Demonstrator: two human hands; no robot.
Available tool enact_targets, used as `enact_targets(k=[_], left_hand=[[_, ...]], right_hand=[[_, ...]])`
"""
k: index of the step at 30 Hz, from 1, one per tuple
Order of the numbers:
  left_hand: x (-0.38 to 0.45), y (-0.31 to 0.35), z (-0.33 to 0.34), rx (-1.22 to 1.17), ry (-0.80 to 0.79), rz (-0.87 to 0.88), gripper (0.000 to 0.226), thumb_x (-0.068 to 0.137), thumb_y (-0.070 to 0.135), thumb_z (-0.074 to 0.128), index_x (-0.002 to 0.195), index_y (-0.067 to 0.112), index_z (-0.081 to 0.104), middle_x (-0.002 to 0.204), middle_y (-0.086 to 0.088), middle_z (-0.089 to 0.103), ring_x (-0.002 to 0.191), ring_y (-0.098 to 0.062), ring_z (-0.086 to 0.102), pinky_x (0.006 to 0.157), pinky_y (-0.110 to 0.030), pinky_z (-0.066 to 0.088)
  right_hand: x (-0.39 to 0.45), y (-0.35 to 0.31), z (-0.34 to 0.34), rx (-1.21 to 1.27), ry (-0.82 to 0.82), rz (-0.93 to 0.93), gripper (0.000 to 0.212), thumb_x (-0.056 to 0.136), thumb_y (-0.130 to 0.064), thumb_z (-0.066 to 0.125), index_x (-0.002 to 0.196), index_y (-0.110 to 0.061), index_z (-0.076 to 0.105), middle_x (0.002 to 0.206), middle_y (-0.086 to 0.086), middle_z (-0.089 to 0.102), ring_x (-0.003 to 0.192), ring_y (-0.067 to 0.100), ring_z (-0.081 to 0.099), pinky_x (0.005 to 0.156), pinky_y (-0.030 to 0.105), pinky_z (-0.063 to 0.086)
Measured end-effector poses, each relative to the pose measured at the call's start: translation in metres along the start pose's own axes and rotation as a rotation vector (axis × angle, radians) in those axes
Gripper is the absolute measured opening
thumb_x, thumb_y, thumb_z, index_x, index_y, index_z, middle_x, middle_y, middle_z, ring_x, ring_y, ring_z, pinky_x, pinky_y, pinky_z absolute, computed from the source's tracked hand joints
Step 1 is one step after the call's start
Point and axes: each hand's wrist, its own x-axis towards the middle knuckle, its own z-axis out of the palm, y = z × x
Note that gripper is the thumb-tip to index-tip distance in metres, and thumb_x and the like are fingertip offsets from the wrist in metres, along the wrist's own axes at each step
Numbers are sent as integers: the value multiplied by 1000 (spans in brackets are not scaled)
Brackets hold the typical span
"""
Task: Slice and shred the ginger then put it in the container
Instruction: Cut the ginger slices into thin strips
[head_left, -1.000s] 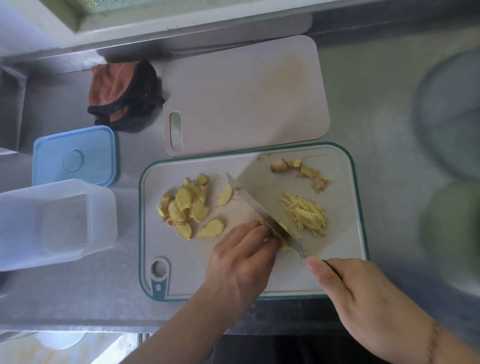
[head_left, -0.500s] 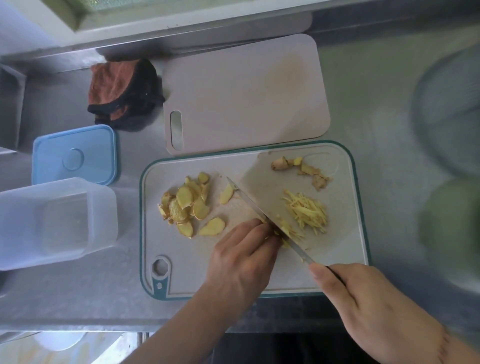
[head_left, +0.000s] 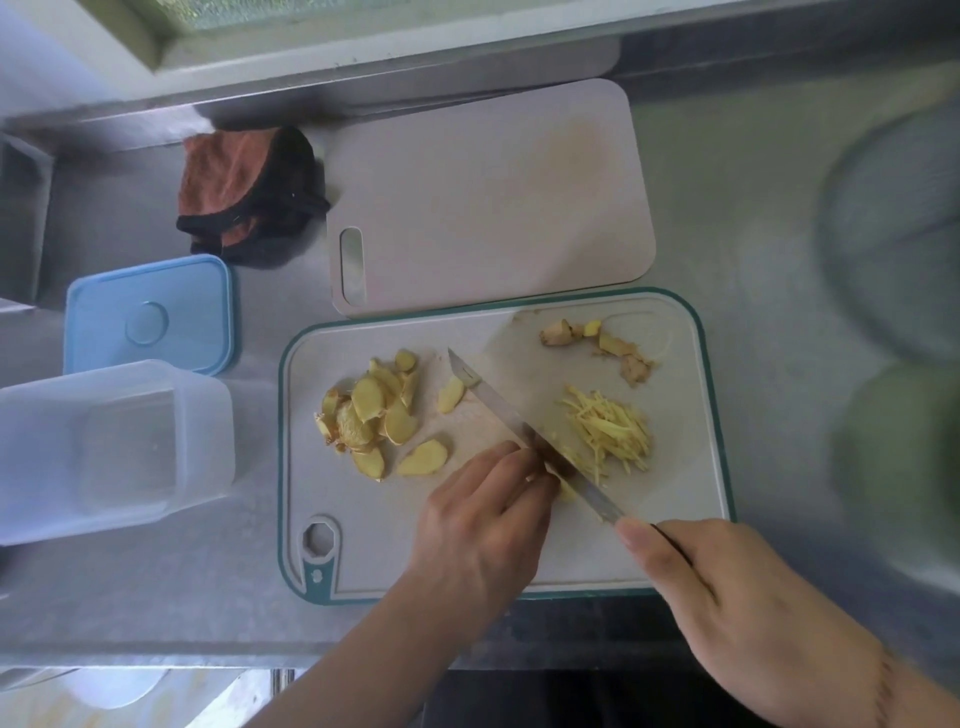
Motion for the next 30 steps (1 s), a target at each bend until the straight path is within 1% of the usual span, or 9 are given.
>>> enact_targets(k=[2,9,11,13,15,19,24,27,30], left_hand=[[0,0,-1,-9,-9,5,7,88,-1,72,92,2,77,98,-12,74,97,-26,71,82,-36,60],[-1,-2,1,-39,0,13,10,89,-1,71,95,3,78,102,-10,75,104,-24,71,86,-34,59],[-1,-2,2,-46,4,14,10,89,-1,72,95,3,78,102,-10,75,104,-24,71,87,-34,59],[0,-2,2,-48,12,17,9,89,-1,72,94,3,78,102,-10,75,104,-24,71,87,-33,59],[0,-2,2,-43,14,14,8,89,-1,73,93,3,78,100,-10,74,101,-24,71,85,-33,59],[-3,-2,0,-23,-15,8,5,88,-1,73,89,2,77,94,-11,71,95,-24,69,85,-34,58],[-4,-1,1,-37,-13,-6,8,90,-1,70,92,2,77,99,-11,73,100,-25,70,85,-35,58],[-2,-2,1,-47,-2,-5,9,90,-1,70,94,3,78,102,-10,74,101,-25,71,84,-35,59],[-2,-2,1,-51,7,0,10,88,-2,72,93,3,78,100,-9,74,100,-25,71,84,-35,59]], right_hand=[[-3,-1,2,1,-11,-2,71,74,-82,15,54,-16,31,49,0,37,45,11,36,45,20,26],[-6,-1,5,-12,-21,45,71,69,-83,10,54,-17,32,53,-1,43,48,11,40,49,22,30],[-3,-1,6,-22,-27,42,72,71,-83,8,53,-17,32,53,-4,45,49,11,40,49,22,31],[4,-1,10,-52,-17,29,72,77,-80,6,53,-18,33,53,-8,47,50,11,42,49,23,31],[10,0,12,-46,-4,28,71,79,-80,9,53,-18,34,50,-7,46,47,11,41,48,24,31],[10,2,3,-15,38,30,69,73,-81,13,51,-19,31,47,-5,43,44,12,39,45,20,30],[0,0,2,-13,23,-12,70,74,-81,15,55,-17,34,47,-3,40,45,11,37,44,19,27],[-4,-1,4,-27,24,-19,63,71,-83,12,62,-28,42,51,-2,42,48,12,38,48,21,27],[-5,-1,5,-35,9,-14,62,70,-84,9,63,-32,42,54,-1,43,50,12,39,49,23,28]])
